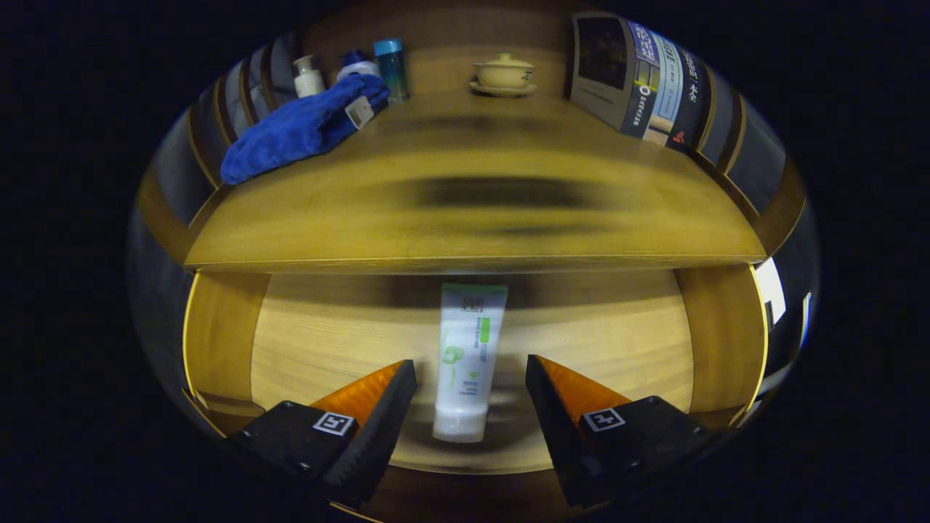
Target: Pull open the drawer, take out the items inside it, and place them on the countertop above the cabinet.
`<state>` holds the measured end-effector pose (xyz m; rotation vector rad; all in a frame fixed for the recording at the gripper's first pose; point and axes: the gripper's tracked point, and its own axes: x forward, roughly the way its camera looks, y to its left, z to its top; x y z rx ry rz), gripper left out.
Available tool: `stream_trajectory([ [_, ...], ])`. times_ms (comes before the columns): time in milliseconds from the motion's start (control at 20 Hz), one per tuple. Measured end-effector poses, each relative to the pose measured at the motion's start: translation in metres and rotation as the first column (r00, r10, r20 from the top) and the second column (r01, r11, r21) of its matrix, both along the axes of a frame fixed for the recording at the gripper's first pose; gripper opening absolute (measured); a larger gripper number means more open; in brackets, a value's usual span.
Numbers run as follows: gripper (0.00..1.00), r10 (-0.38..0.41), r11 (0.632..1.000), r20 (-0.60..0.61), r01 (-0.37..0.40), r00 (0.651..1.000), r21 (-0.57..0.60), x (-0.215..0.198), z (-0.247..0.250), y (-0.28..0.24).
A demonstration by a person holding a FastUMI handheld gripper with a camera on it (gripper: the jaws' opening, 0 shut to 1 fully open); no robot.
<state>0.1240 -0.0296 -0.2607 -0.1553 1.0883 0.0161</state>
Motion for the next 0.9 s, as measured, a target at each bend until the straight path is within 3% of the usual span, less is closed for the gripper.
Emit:
stream_trajectory([
  [50,0.99,0.005,1.000,-0.021,-0.005,1.000,-0.008,-0.001,-0.004,0.001],
  [200,0.80,0.041,0.999,-0.092,-0.042,0.995,-0.014,-0.011,-0.023,0.006],
  [400,0.55,0.059,0.998,-0.073,-0.061,0.996,-0.029,-0.013,-0.011,0.009],
  [900,0.51,0.117,0.993,0.020,-0.118,0.993,0.022,-0.052,0.077,0.012],
])
